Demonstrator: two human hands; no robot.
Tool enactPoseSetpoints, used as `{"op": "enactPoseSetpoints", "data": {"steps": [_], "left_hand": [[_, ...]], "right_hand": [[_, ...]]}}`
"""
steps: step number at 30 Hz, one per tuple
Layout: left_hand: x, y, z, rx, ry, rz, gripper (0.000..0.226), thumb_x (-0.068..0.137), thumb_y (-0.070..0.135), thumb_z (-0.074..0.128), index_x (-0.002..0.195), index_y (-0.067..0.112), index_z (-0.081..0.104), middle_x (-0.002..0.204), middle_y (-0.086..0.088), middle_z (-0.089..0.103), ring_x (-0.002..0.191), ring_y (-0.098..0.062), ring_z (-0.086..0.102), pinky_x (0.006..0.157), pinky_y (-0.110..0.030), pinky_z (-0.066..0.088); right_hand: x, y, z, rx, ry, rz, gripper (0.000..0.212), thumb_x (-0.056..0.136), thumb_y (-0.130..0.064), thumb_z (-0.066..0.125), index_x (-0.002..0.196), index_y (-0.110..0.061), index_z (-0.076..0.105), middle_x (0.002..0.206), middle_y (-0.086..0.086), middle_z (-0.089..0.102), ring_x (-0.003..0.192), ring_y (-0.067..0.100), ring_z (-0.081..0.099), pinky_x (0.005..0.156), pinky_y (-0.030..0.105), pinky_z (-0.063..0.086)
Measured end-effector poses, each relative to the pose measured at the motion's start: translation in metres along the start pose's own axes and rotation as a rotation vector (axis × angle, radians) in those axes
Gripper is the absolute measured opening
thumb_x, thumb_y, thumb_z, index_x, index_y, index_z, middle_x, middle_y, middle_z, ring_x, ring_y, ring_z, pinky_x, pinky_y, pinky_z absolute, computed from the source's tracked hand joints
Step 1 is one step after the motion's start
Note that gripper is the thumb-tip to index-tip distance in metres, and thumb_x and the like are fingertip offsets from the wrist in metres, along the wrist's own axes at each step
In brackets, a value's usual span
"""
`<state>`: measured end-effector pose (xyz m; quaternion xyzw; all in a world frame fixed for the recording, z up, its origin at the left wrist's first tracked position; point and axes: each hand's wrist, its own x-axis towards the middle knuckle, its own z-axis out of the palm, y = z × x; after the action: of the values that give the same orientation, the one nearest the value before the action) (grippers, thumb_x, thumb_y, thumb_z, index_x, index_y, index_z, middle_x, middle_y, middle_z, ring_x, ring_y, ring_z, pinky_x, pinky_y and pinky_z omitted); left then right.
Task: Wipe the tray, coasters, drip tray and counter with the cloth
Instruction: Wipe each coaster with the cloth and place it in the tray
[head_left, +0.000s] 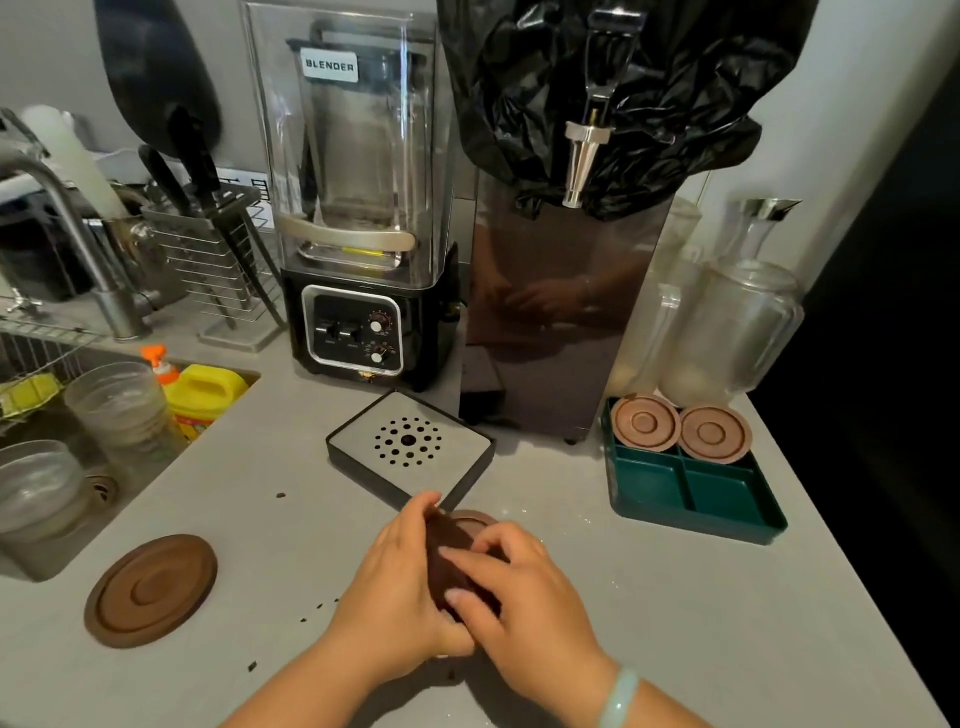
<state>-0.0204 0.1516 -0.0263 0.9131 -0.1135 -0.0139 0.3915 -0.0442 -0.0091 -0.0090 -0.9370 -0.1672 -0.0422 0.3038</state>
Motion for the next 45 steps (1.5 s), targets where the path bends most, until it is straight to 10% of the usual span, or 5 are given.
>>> {"op": "enactPoseSetpoints", "data": {"steps": [17, 21, 25, 32, 45], "left_hand": [[0.013, 0.061, 0.015, 0.022, 0.067, 0.346, 0.100, 0.044, 0.057, 0.074, 0.127, 0.046, 0.019, 0.119, 0.035, 0.028, 0.108, 0.007, 0.032, 0.078, -0.003, 0.032], [0.015, 0.076, 0.019, 0.004, 0.091, 0.393, 0.099, 0.044, 0.056, 0.075, 0.127, 0.045, 0.021, 0.122, 0.034, 0.029, 0.111, 0.000, 0.039, 0.083, -0.004, 0.031], [0.015, 0.088, 0.025, -0.040, 0.092, 0.387, 0.104, 0.046, 0.058, 0.078, 0.124, 0.059, 0.009, 0.125, 0.035, 0.027, 0.113, 0.004, 0.040, 0.089, -0.007, 0.032], [0.020, 0.113, 0.032, -0.090, 0.166, 0.431, 0.097, 0.046, 0.053, 0.079, 0.124, 0.044, 0.023, 0.121, 0.012, 0.043, 0.112, -0.012, 0.049, 0.090, -0.013, 0.038], [0.015, 0.128, 0.049, -0.132, 0.135, 0.479, 0.098, 0.044, 0.050, 0.081, 0.119, 0.055, 0.018, 0.122, 0.021, 0.040, 0.108, -0.006, 0.051, 0.087, -0.009, 0.041]], "right_hand": [[-0.028, -0.005, -0.089, -0.560, 0.113, 0.009, 0.021, 0.075, -0.036, 0.059, 0.094, -0.033, 0.065, 0.088, -0.003, 0.053, 0.075, 0.021, 0.057, 0.050, 0.028, 0.042], [-0.035, 0.021, -0.103, 0.041, -0.013, 0.205, 0.017, 0.089, -0.036, 0.054, 0.104, -0.033, 0.061, 0.098, -0.012, 0.052, 0.093, 0.008, 0.053, 0.077, 0.022, 0.043], [-0.041, 0.045, -0.123, 0.753, 0.468, 0.441, 0.017, 0.091, -0.024, 0.057, 0.095, -0.036, 0.069, 0.090, -0.008, 0.072, 0.084, 0.009, 0.066, 0.067, 0.015, 0.051], [-0.047, 0.048, -0.126, -0.283, 0.303, 0.090, 0.026, 0.091, -0.034, 0.053, 0.117, -0.038, 0.058, 0.104, -0.012, 0.047, 0.097, 0.005, 0.045, 0.076, 0.020, 0.043], [-0.041, 0.034, -0.143, -0.426, 0.355, 0.061, 0.026, 0.088, -0.033, 0.059, 0.113, -0.030, 0.063, 0.097, -0.003, 0.054, 0.093, 0.020, 0.054, 0.062, 0.032, 0.048]]}}
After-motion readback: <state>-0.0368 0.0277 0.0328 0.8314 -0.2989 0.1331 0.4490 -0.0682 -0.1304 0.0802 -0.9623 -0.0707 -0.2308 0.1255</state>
